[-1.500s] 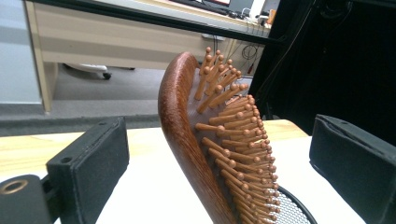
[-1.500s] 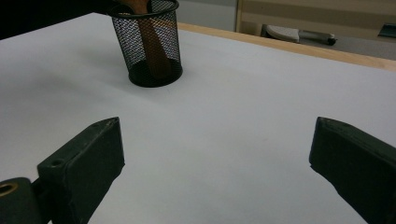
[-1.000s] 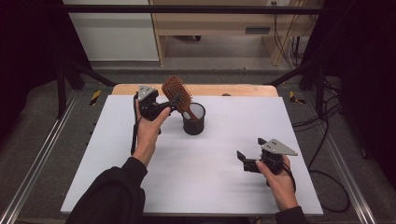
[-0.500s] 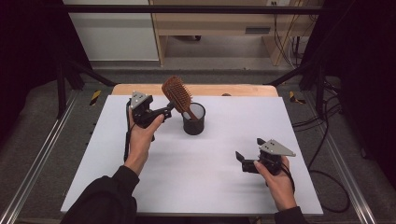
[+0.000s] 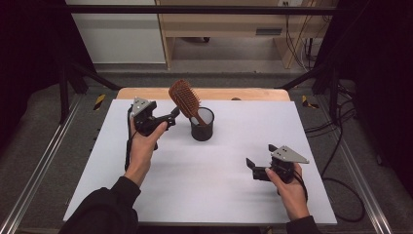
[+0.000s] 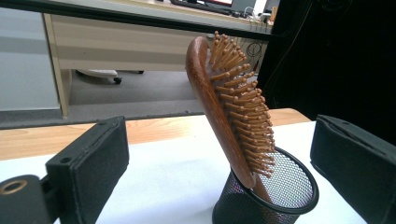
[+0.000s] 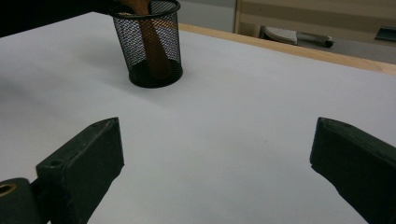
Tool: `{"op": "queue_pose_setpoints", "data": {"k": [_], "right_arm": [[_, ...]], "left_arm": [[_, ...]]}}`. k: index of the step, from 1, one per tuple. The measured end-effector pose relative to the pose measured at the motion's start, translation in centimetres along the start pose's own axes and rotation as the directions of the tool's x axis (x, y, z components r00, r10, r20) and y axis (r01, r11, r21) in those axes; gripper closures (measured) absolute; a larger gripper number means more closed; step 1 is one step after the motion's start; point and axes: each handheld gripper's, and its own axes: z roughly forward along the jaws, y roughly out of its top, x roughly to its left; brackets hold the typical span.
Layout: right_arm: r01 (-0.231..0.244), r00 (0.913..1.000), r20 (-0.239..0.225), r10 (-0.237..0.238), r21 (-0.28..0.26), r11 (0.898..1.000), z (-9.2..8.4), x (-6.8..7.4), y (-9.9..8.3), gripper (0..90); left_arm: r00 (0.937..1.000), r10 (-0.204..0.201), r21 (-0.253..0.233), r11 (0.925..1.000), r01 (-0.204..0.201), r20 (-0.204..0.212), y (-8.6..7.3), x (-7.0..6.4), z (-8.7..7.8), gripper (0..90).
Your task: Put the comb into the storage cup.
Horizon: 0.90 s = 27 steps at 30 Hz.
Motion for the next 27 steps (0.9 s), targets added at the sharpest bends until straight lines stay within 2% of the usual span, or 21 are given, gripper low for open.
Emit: {"op": "queue_pose_setpoints", "data": {"k": [8, 27], "right_arm": [[0.002, 1.0, 0.003, -0.002, 0.001, 1.0, 0.0, 0.0, 0.0, 3.1], [0.005, 0.9999, 0.014, -0.005, 0.004, 1.0, -0.1, -0.1, -0.1, 3.0]], "left_arm": [[0.9988, 0.049, -0.009, 0.9988, -0.049, -0.01, 0.7, 0.0, -1.1, 3.1], [0.9979, 0.062, -0.035, 0.9975, -0.061, 0.021, 1.3, 0.4, -4.0, 2.7]]}}
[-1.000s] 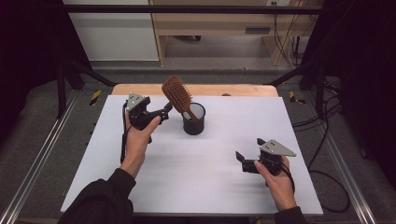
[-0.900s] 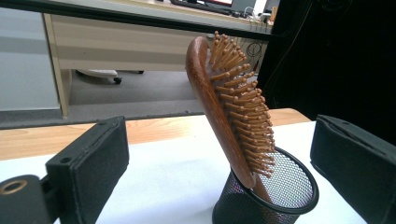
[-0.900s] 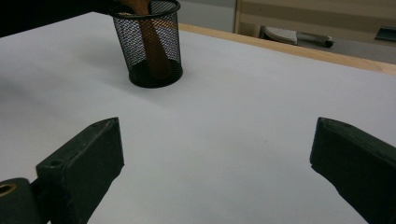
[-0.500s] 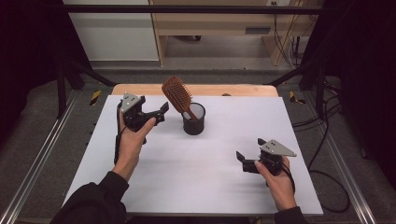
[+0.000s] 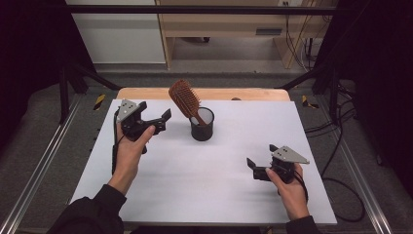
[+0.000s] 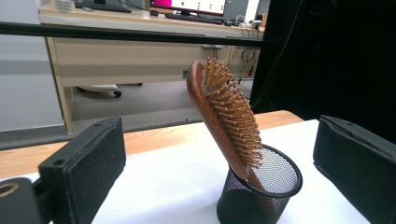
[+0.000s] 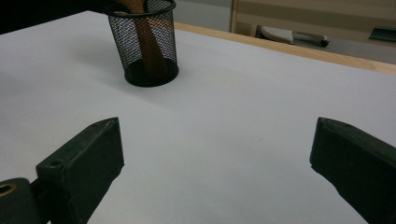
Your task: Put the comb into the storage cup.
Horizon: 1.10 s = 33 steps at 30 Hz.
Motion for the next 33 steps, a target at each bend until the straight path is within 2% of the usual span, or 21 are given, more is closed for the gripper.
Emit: {"op": "queue_pose_setpoints", "data": {"k": [3, 11, 18, 25, 30, 33], "right_arm": [[-0.005, 1.0, 0.0, 0.005, -0.002, 1.0, 0.0, 0.0, 0.0, 3.1], [-0.005, 1.0, 0.003, 0.005, -0.012, 1.0, -0.1, -0.1, 0.0, 3.1], [-0.005, 0.9999, 0.009, 0.005, -0.01, 1.0, -0.1, -0.2, 0.0, 3.1], [-0.01, 0.9999, 0.004, 0.01, -0.023, 1.0, -0.3, -0.2, 0.1, 3.1], [-0.038, 0.9993, -0.001, 0.038, -0.043, 0.998, -0.5, -0.2, 0.4, 3.5], [-0.071, 0.9975, 0.006, 0.071, -0.064, 0.995, -0.8, -0.4, 0.8, 4.2]], "left_arm": [[0.9997, 0.024, -0.006, 0.9997, -0.024, -0.006, 0.2, 0.2, -0.5, 2.4], [0.9993, 0.036, -0.024, 0.9991, -0.036, -0.01, 0.5, 1.2, -2.3, 2.2], [0.9994, 0.032, -0.032, 0.9989, -0.033, -0.016, 0.3, 2.5, -4.2, 2.0], [0.9991, 0.03, -0.056, 0.9979, -0.032, -0.029, 0.8, 3.8, -6.3, 2.0], [0.9987, 0.044, -0.065, 0.9968, -0.045, -0.026, 1.2, 4.6, -7.9, 2.0], [0.9973, 0.058, -0.079, 0.995, -0.061, -0.045, 1.3, 5.3, -9.2, 1.6]]}}
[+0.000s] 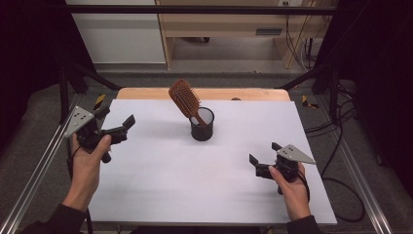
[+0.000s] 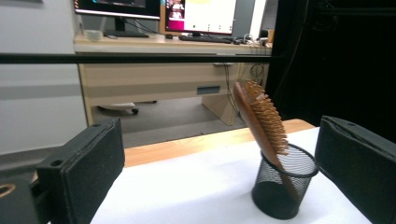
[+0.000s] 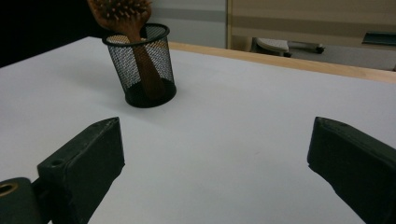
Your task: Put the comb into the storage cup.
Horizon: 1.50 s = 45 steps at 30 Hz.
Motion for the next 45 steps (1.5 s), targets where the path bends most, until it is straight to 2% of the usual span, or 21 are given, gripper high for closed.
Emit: {"op": "queue_pose_setpoints", "data": {"k": [7, 9, 17, 23, 30, 36, 45], "right_arm": [[-0.004, 0.999, 0.044, 0.005, -0.033, 0.999, -1.2, -1.1, 0.3, 6.1], [-0.005, 0.9989, 0.046, 0.007, -0.04, 0.999, -1.5, -1.4, 0.2, 6.6], [0.018, 0.9982, 0.057, -0.016, -0.033, 0.999, -2.8, -2.2, -0.6, 5.8], [0.042, 0.9972, 0.064, -0.039, -0.045, 0.998, -3.4, -2.5, -1.2, 5.6], [0.055, 0.9958, 0.078, -0.049, -0.075, 0.996, -3.7, -2.9, -1.9, 5.4], [0.074, 0.9948, 0.077, -0.066, -0.1, 0.992, -3.8, -2.8, -2.0, 5.0], [0.095, 0.9937, 0.071, -0.087, -0.122, 0.988, -3.7, -2.6, -2.3, 4.8]], "left_arm": [[0.9997, 0.014, -0.005, 0.9999, -0.014, -0.021, -0.5, 1.6, -2.1, 1.2], [0.9992, 0.029, -0.001, 0.9996, -0.029, -0.026, -0.8, 1.9, -2.6, 1.3], [0.9989, 0.03, -0.011, 0.9995, -0.031, -0.035, -3.0, 3.0, -4.4, 1.6], [0.9985, 0.035, 0.001, 0.9994, -0.035, -0.042, -4.8, 3.5, -5.5, 1.7], [0.998, 0.034, 0.016, 0.9993, -0.034, -0.053, -7.0, 3.4, -6.4, 2.3], [0.9984, 0.015, 0.017, 0.9997, -0.014, -0.054, -8.2, 3.1, -6.9, 2.3], [0.9998, 0.015, 0.033, 0.9993, -0.014, -0.015, -9.4, 2.0, -7.0, 2.3]]}}
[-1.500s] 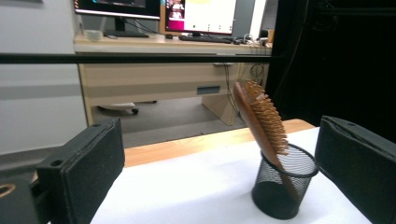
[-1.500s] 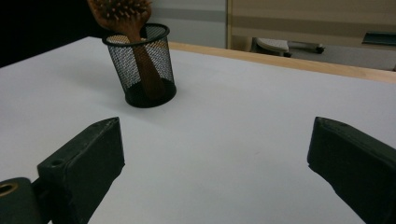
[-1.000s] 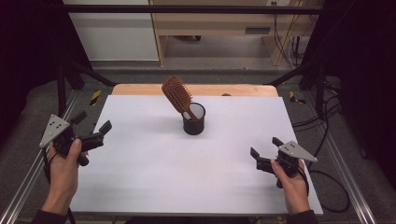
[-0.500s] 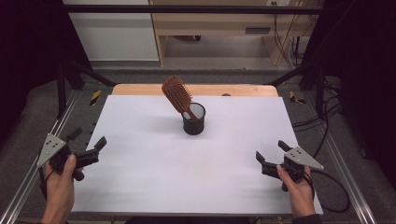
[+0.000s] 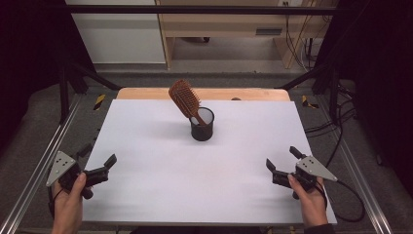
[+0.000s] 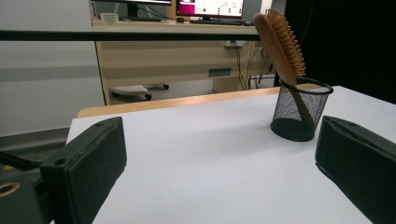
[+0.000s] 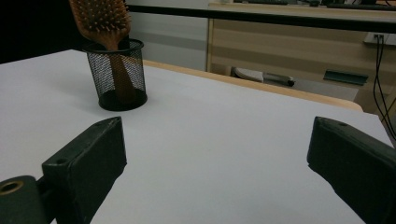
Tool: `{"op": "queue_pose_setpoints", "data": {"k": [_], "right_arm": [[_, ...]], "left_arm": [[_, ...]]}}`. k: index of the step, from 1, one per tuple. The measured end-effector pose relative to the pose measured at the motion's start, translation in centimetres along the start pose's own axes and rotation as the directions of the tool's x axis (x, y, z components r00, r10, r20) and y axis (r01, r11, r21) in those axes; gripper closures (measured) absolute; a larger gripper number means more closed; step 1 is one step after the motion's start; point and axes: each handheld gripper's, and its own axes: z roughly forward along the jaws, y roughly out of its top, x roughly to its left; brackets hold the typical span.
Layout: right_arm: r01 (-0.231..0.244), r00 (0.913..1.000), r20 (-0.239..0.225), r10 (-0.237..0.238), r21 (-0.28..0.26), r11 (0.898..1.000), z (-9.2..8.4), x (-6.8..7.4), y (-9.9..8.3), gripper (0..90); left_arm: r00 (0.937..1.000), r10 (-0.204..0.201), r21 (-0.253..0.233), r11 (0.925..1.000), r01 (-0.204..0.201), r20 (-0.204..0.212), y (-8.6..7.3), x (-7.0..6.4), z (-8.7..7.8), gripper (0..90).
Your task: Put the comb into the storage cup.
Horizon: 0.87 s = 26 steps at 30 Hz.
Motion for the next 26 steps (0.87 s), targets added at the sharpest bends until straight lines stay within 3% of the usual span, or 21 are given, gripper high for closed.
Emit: {"op": "queue_pose_setpoints", "data": {"k": [6, 11, 15, 19, 22, 26], "right_arm": [[-0.006, 0.9998, -0.018, 0.006, -0.005, 1.0, 0.1, 0.3, -0.1, 4.8], [0.0, 0.9993, -0.038, 0.0, 0.0, 1.0, 0.5, 0.7, -0.2, 4.7], [0.004, 0.9975, -0.07, -0.004, -0.002, 1.0, 0.7, 1.1, -0.2, 5.0], [-0.004, 0.997, -0.077, 0.004, -0.002, 1.0, 0.9, 1.4, -0.3, 4.5], [-0.009, 0.9979, -0.064, 0.008, -0.02, 1.0, 0.8, 1.7, -0.1, 4.2], [-0.002, 0.9982, -0.061, 0.001, -0.013, 1.0, 1.0, 1.9, -0.1, 3.9]], "left_arm": [[1.0, 0.005, -0.012, 0.9999, -0.005, 0.006, -0.4, -0.6, 0.0, 2.5], [0.9981, -0.032, -0.011, 0.9994, 0.033, 0.052, -1.1, -1.4, 0.0, 2.4], [0.9976, -0.036, -0.025, 0.999, 0.037, 0.06, -1.3, -2.1, -0.1, 2.4], [0.9981, 0.038, -0.02, 0.9991, -0.037, 0.048, -1.2, -3.1, -0.2, 2.4], [0.9974, 0.058, -0.033, 0.9978, -0.057, 0.043, -1.0, -3.8, -0.3, 2.4], [0.9988, 0.047, -0.055, 0.9974, -0.046, 0.017, -1.0, -3.7, -0.3, 2.7]]}}
